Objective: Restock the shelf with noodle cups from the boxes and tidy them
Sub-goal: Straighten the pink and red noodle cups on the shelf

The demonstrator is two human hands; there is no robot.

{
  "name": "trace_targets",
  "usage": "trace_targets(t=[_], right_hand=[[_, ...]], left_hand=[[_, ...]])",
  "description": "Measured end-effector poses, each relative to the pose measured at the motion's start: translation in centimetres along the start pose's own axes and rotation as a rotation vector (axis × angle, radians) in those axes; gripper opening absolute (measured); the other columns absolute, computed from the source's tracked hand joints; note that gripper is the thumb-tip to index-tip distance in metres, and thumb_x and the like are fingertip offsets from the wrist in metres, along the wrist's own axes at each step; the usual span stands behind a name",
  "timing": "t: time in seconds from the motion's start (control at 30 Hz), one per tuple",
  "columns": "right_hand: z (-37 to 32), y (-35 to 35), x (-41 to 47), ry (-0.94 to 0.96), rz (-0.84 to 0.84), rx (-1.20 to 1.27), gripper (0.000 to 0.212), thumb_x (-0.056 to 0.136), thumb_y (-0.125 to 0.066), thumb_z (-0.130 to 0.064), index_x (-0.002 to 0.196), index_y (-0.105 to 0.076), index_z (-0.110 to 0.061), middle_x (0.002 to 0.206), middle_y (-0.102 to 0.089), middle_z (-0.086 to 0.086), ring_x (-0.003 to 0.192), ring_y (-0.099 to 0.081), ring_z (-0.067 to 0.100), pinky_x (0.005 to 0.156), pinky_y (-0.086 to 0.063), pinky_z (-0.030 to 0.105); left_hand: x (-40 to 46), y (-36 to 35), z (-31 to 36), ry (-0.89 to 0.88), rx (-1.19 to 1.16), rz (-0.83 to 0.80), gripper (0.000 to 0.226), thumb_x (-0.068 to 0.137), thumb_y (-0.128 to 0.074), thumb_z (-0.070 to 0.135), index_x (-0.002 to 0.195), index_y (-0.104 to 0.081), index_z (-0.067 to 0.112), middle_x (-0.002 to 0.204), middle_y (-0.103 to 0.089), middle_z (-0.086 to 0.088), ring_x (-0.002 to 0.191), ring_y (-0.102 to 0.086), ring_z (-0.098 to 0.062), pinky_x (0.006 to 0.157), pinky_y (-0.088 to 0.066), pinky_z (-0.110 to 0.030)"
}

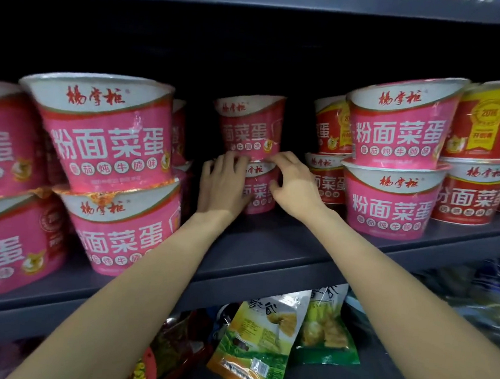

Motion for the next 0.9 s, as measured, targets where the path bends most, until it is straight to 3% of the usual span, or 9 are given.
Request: trace_targets(t=[0.13, 0.2, 0.3, 0.4, 0.53, 0.7, 0.9], right_hand=[[0.0, -0.5, 0.2, -0.033, -0.029, 0.070, 0.049, 0.084, -0.056, 0.000, 0.132, -0.051, -0.007, 0.134, -0.048, 0.008, 0.119, -0.051, 0.026, 0.097, -0.044, 0.033], [-0.2, -1.1, 0.3, -0.061, -0.102, 0.075, 0.055, 0.085, -0.057, -0.003, 0.139, -0.044, -0.009, 0.138, -0.046, 0.009, 0.123, -0.049, 0.027, 0.102, -0.042, 0.035], [-0.3, -2.1, 0.0, -0.084, -0.163, -0.002, 0.063, 0.087, -0.058, -0.011, 0.146, -0.035, -0.016, 0.139, -0.044, 0.008, 0.125, -0.046, 0.028, 0.099, -0.043, 0.037], [0.2, -2.0, 0.1, -0.145, -0.094, -0.066, 0.062, 0.087, -0.059, -0.016, 0.144, -0.035, -0.023, 0.140, -0.036, 0.007, 0.124, -0.043, 0.028, 0.090, -0.045, 0.034], [0.2, -2.1, 0.9, -0.163, -0.100, 0.030, 0.062, 0.086, -0.061, -0.013, 0.141, -0.034, -0.019, 0.146, -0.035, 0.005, 0.127, -0.045, 0.027, 0.092, -0.044, 0.035], [-0.7, -2.4, 1.7, -0.150, -0.070, -0.105, 0.051, 0.089, -0.061, -0.022, 0.134, -0.040, -0.012, 0.136, -0.046, 0.009, 0.114, -0.054, 0.032, 0.086, -0.049, 0.040], [-1.3, -2.2, 1.9, -0.142, 0.007, -0.229, 0.046, 0.089, -0.060, -0.027, 0.130, -0.044, -0.011, 0.127, -0.052, 0.010, 0.116, -0.050, 0.028, 0.080, -0.044, 0.036]], left_hand=[[-0.1, -0.1, -0.2, -0.046, 0.122, 0.107, 0.065, 0.053, -0.087, 0.031, 0.110, -0.061, 0.012, 0.103, -0.062, -0.012, 0.090, -0.060, -0.029, 0.078, -0.046, -0.037], [-0.2, -0.1, -0.3, -0.049, 0.125, 0.154, 0.060, 0.052, -0.086, 0.023, 0.106, -0.063, 0.013, 0.098, -0.063, -0.011, 0.087, -0.060, -0.028, 0.075, -0.048, -0.037], [-0.1, -0.2, -0.1, -0.004, 0.052, 0.112, 0.057, 0.058, -0.080, 0.007, 0.111, -0.062, 0.012, 0.105, -0.060, -0.014, 0.097, -0.058, -0.032, 0.084, -0.048, -0.043], [0.0, -0.1, -0.1, 0.027, -0.162, 0.025, 0.055, 0.069, -0.067, -0.007, 0.121, -0.055, 0.005, 0.118, -0.052, -0.019, 0.111, -0.047, -0.036, 0.095, -0.043, -0.049], [-0.2, 0.1, -0.9, 0.049, -0.348, 0.060, 0.048, 0.070, -0.063, -0.008, 0.116, -0.054, 0.003, 0.121, -0.048, -0.018, 0.113, -0.043, -0.034, 0.091, -0.045, -0.043], [-0.3, 0.5, -1.0, 0.123, -0.151, 0.020, 0.054, 0.075, -0.064, 0.007, 0.126, -0.049, 0.014, 0.130, -0.045, -0.009, 0.122, -0.039, -0.028, 0.109, -0.026, -0.049], [-0.7, 0.6, -1.1, 0.134, -0.085, 0.025, 0.056, 0.074, -0.068, 0.006, 0.127, -0.051, 0.016, 0.129, -0.049, -0.009, 0.120, -0.042, -0.031, 0.095, -0.036, -0.044]])
Point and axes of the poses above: each hand's wrist, its own x-axis towards the middle knuckle, its own y-axis out of the back of the hand, z = x × y, the point moved 3 cm from there along x, towards the middle knuckle
